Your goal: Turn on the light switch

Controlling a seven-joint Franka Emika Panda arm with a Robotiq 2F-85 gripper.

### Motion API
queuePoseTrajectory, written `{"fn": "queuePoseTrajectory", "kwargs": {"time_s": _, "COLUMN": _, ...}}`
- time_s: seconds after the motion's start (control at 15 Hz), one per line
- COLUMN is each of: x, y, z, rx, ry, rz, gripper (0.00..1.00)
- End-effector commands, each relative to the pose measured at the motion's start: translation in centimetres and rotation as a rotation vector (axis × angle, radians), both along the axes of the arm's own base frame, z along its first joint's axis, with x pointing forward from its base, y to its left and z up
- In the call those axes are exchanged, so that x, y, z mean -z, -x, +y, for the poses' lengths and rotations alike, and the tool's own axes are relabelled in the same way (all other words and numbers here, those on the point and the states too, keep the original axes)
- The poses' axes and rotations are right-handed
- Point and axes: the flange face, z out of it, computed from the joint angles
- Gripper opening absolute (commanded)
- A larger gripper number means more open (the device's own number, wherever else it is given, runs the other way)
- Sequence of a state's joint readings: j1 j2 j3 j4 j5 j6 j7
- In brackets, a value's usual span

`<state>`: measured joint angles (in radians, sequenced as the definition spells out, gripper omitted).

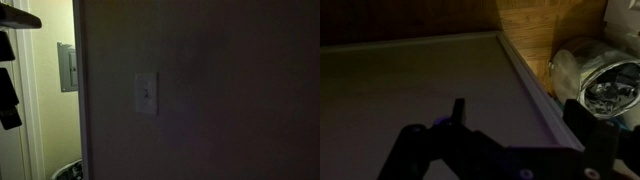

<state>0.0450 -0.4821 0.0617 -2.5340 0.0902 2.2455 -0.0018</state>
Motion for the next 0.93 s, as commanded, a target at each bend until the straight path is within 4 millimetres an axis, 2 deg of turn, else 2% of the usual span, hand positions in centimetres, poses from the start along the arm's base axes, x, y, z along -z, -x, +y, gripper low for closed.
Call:
{"fn": "queuePoseTrajectory", "kwargs": {"time_s": 0.0, "x": 0.0, "y": -0.5, "z": -0.3, "rx": -0.001, "ry": 0.017, "rz": -0.011, "gripper": 1.0}}
{"fn": "queuePoseTrajectory", "kwargs": {"time_s": 0.4, "x": -0.5, "y": -1.1, "z": -0.1, "rx": -0.007, "ry": 0.033, "rz": -0.023, "gripper": 1.0}}
{"fn": "queuePoseTrajectory", "kwargs": {"time_s": 0.87, "x": 1.6, "y": -3.9, "z": -3.8, "rx": 0.028, "ry": 0.07, "rz": -0.062, "gripper": 1.0}}
